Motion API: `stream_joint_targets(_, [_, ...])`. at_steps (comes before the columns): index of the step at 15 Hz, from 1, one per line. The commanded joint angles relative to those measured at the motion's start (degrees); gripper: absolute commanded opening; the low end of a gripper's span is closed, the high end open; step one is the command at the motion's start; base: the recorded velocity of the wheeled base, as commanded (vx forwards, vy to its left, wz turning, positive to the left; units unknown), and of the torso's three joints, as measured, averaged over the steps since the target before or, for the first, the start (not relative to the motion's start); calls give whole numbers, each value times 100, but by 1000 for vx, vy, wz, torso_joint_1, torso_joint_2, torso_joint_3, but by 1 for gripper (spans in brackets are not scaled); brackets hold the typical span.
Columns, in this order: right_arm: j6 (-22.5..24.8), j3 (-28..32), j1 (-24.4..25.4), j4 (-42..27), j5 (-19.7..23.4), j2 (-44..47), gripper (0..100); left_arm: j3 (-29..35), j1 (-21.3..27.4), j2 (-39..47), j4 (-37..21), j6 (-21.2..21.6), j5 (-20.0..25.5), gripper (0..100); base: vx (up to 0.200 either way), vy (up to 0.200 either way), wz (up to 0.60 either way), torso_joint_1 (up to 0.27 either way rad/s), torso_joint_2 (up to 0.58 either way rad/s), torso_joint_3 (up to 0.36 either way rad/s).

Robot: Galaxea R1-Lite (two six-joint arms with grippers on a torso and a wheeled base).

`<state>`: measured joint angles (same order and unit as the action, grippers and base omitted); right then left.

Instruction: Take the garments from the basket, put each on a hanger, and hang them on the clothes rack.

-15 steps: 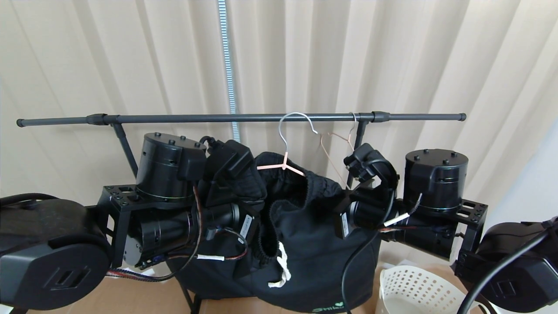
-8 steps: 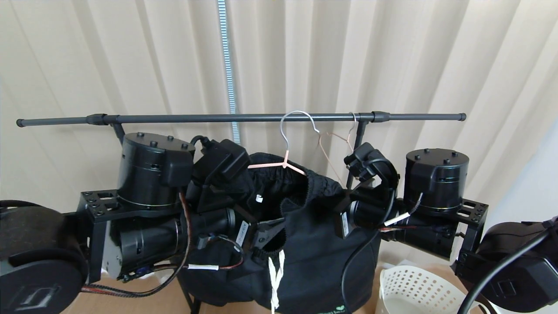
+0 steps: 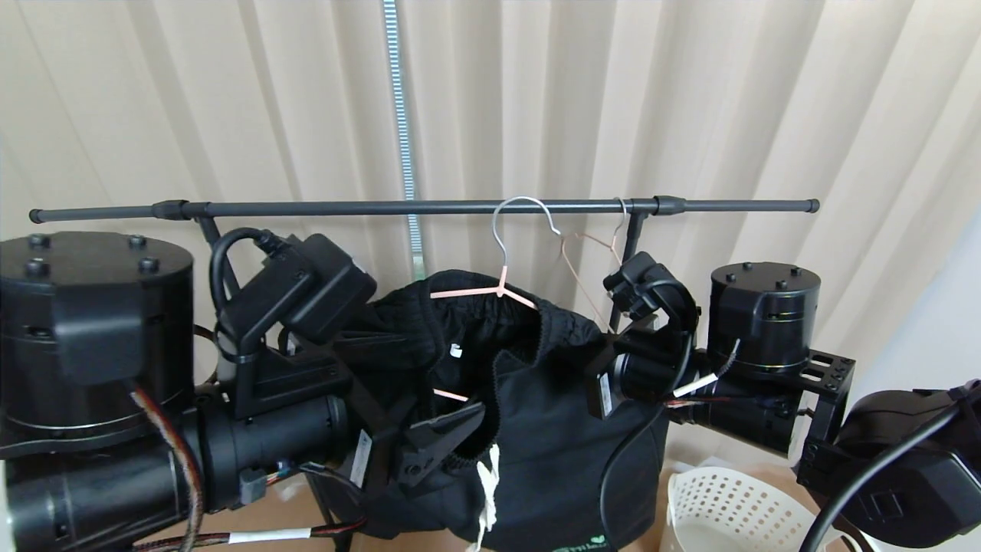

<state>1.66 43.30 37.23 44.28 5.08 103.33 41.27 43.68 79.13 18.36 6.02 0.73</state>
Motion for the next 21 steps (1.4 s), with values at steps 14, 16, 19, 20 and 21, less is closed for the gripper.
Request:
stream_joint_targets(14, [124, -173, -23, 2, 309, 47, 0, 2448, -3102, 208, -3181, 2465, 2994, 100, 0, 0, 0, 0, 0, 0])
stream_joint_targets(16, [177, -226, -23, 20, 379, 30, 0, 2500, -3120, 621, -3181, 2949, 3381, 100, 0, 0, 0, 0, 0, 0])
stream_joint_targets(19, [274, -349, -49, 310, 511, 12, 0, 2650, -3076, 955, -3189, 3265, 4031, 100, 0, 0, 0, 0, 0, 0])
stream_joint_targets(20, [353, -366, -84, 336, 520, 12, 0, 2747, -2997, 1070, -3189, 3309, 4242, 100, 0, 0, 0, 0, 0, 0])
stream_joint_targets(21, [353, -366, -93, 336, 520, 21, 0, 2782, -2883, 1149, -3198, 3388, 4251, 100, 0, 0, 0, 0, 0, 0])
